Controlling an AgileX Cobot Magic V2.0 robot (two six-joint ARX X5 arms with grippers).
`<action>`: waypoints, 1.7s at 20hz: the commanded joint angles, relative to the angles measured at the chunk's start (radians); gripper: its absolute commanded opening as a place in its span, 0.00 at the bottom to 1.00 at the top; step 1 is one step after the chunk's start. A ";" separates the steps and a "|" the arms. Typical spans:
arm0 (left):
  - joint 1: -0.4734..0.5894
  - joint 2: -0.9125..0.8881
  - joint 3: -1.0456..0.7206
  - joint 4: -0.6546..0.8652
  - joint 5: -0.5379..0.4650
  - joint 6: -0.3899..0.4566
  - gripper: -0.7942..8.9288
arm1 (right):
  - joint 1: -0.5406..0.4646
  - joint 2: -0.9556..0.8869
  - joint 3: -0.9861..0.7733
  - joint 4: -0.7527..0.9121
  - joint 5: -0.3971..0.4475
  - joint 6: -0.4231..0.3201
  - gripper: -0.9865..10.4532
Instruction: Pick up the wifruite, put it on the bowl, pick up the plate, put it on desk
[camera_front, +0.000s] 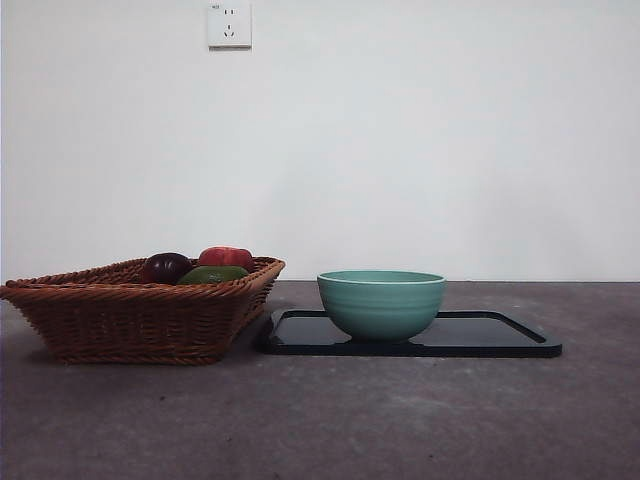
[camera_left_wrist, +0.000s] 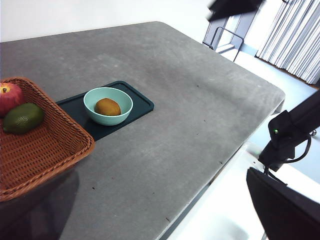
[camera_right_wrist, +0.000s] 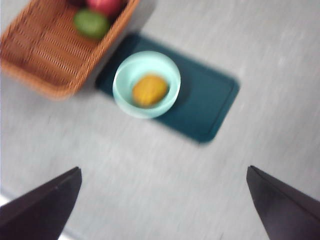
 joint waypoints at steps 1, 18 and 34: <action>-0.010 0.002 0.010 0.011 -0.002 0.013 0.66 | 0.031 -0.138 -0.137 0.000 -0.025 0.085 0.57; -0.010 0.002 0.010 0.011 -0.002 0.013 0.66 | 0.061 -0.803 -0.658 0.196 -0.035 0.215 0.56; -0.008 0.210 0.010 0.177 -0.009 -0.118 0.66 | 0.061 -0.803 -0.658 0.203 -0.031 0.214 0.56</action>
